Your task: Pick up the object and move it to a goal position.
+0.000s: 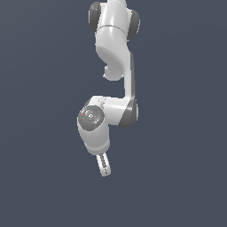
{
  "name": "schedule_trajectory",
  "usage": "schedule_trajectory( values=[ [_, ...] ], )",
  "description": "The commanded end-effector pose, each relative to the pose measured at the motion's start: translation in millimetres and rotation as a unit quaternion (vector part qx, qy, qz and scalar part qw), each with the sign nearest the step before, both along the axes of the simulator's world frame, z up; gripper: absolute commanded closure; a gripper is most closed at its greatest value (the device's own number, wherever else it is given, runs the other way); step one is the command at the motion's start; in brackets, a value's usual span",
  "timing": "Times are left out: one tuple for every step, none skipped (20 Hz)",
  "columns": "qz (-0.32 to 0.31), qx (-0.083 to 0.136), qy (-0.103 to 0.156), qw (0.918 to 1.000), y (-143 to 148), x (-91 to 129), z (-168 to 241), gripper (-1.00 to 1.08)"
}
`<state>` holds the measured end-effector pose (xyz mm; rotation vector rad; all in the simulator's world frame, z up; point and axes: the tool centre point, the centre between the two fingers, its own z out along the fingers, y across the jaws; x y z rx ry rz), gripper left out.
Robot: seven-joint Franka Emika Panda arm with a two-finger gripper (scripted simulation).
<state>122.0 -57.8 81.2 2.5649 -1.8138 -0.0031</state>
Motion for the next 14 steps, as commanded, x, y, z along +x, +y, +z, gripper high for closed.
schedule_trajectory(
  values=[
    [-0.001,0.000,-0.002,1.0000,-8,-1,14,1.08],
    [-0.001,0.000,-0.002,1.0000,-12,-2,21,1.08],
    [-0.001,0.000,-0.002,1.0000,-17,-2,28,1.08],
    [-0.001,0.000,-0.002,1.0000,-22,-3,36,1.08],
    [-0.001,0.000,-0.002,1.0000,-27,-5,45,1.08],
    [-0.001,0.000,-0.002,1.0000,-32,-6,54,1.08],
    [-0.001,0.000,-0.002,1.0000,-38,-7,63,1.08],
    [-0.001,0.000,-0.002,1.0000,-44,-8,72,1.08],
    [-0.001,0.000,-0.002,1.0000,-49,-9,81,1.08],
    [-0.001,0.000,-0.002,1.0000,-55,-10,91,1.08],
    [-0.001,0.000,-0.002,1.0000,-61,-11,100,1.08],
    [-0.001,0.000,-0.002,1.0000,-66,-12,109,1.08],
    [-0.001,0.000,-0.002,1.0000,-72,-13,118,1.08],
    [-0.001,0.000,-0.002,1.0000,-77,-14,127,1.08]
  ],
)
